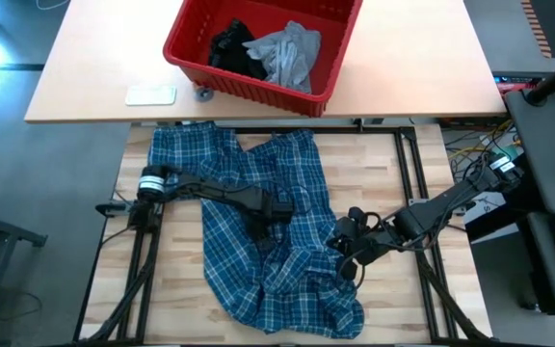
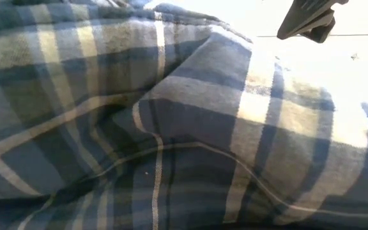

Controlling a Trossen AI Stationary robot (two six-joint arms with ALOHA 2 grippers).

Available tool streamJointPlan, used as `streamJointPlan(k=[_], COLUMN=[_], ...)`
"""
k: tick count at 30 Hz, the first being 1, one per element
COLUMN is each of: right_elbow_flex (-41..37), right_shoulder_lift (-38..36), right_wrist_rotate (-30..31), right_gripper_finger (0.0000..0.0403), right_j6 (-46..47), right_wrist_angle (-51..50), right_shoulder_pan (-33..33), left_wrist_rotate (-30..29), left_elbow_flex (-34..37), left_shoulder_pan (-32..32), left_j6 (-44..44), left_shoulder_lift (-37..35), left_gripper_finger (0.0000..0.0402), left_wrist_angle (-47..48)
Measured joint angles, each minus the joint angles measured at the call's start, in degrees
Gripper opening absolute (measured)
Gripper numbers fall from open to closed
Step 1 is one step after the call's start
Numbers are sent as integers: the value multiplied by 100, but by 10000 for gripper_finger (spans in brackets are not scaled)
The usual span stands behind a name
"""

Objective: Fold Laundry from Bin
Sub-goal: Fold the blue patterned long sleeve shirt

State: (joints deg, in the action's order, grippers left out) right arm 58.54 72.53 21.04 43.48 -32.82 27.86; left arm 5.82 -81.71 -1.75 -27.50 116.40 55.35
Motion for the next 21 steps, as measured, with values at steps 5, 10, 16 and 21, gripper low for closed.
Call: streamJointPlan(k=[5, 10, 16, 21], right_elbow_flex=[0, 0, 0, 0], right_shoulder_lift=[0, 0, 0, 0], right_wrist_rotate=[0, -2, 0, 0], right_gripper_finger=[9, 9, 9, 9], right_j6=[-4, -4, -1, 0], right_wrist_angle=[0, 0, -53, -101], right_shoulder_pan=[1, 2, 1, 0], left_wrist_rotate=[29, 31, -437, -1276], left_elbow_flex=[-2, -2, -16, -193], left_shoulder_pan=[-23, -26, -69, 15], left_j6=[-20, -16, -93, -83], left_shoulder_lift=[-9, -224, -1143, -2182], left_gripper_finger=[14, 8, 1, 0], left_wrist_angle=[-1, 65, 26, -524])
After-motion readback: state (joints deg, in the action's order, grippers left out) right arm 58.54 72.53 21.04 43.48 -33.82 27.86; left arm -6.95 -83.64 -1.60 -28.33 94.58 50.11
